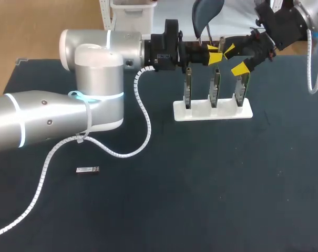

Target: Pick up the optical module with the left hand, and insert it into the network port with the right hand.

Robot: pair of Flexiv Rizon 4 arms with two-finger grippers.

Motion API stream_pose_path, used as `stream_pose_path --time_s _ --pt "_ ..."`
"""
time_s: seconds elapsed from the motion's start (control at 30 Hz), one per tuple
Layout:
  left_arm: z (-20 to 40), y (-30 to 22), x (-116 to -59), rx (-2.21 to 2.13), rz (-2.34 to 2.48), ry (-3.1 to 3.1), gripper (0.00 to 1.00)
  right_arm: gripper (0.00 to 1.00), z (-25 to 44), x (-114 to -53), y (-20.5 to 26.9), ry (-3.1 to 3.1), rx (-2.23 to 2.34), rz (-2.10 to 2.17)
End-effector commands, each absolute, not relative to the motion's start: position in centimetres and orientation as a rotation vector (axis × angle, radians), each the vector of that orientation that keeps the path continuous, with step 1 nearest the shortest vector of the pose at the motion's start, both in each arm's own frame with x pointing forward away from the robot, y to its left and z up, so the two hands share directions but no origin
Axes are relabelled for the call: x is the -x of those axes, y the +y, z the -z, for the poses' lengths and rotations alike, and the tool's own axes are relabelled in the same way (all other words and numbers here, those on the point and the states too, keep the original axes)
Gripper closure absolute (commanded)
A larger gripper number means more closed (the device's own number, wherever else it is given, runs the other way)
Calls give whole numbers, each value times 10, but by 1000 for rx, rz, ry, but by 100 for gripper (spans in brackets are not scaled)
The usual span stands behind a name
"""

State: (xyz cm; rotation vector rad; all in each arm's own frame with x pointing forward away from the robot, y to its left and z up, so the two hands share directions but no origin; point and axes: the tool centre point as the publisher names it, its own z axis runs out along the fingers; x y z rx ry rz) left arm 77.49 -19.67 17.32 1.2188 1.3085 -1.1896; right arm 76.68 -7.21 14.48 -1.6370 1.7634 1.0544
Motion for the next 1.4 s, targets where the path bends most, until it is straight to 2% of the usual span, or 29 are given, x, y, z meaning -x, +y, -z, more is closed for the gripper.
stream_pose_path --time_s 0.03,0.97,1.4 --pt "-172 -198 -777 -1218 1193 1307 100 0 -145 -765 -72 1763 1635 -1048" --pt "-169 -198 -779 -1207 1193 1322 100 0 -145 -765 -72 1763 1635 -1048" --pt "-169 -198 -779 -1207 1193 1322 100 0 -188 -779 -69 1657 1604 -971"
